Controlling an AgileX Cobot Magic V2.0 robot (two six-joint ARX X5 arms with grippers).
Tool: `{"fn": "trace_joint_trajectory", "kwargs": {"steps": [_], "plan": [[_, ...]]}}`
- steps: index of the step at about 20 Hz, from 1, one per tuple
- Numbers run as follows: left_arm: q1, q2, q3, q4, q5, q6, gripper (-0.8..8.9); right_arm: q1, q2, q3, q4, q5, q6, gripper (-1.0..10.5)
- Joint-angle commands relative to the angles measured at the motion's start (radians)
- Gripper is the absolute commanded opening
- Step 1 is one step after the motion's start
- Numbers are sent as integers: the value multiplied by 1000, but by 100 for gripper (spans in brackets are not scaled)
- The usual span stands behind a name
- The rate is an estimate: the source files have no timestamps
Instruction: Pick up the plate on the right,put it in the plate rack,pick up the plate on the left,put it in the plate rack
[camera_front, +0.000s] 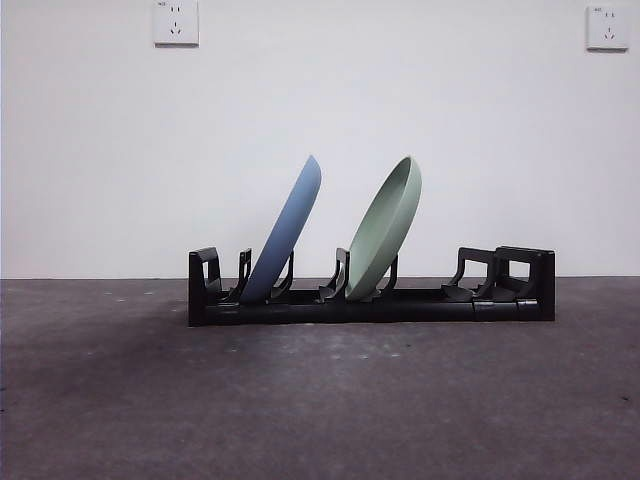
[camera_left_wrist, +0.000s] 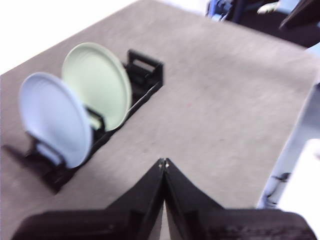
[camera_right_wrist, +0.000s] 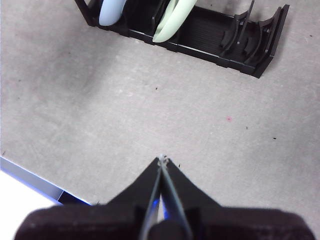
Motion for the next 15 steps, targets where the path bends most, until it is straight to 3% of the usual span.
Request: {"fn": "trace_joint_trajectory", "kwargs": {"steps": [1, 4, 6, 9, 12, 15], "plan": [[13, -16, 1, 55, -90, 17, -3, 1, 11, -7, 15, 5, -4, 1], [105, -64, 0, 138, -145, 160, -3, 1, 21, -7, 29, 5, -4, 1], [246, -123, -10, 188, -90, 219, -3, 1, 26, -7, 29, 5, -4, 1], [494, -258, -73, 229, 48, 247, -3, 0, 26, -7, 29, 5, -4, 1], [640, -399, -241, 340, -11, 295, -3, 1, 26, -7, 29, 5, -4, 1], [741, -548, -504, 475, -12, 250, -3, 1, 26, -7, 29, 5, -4, 1]]}}
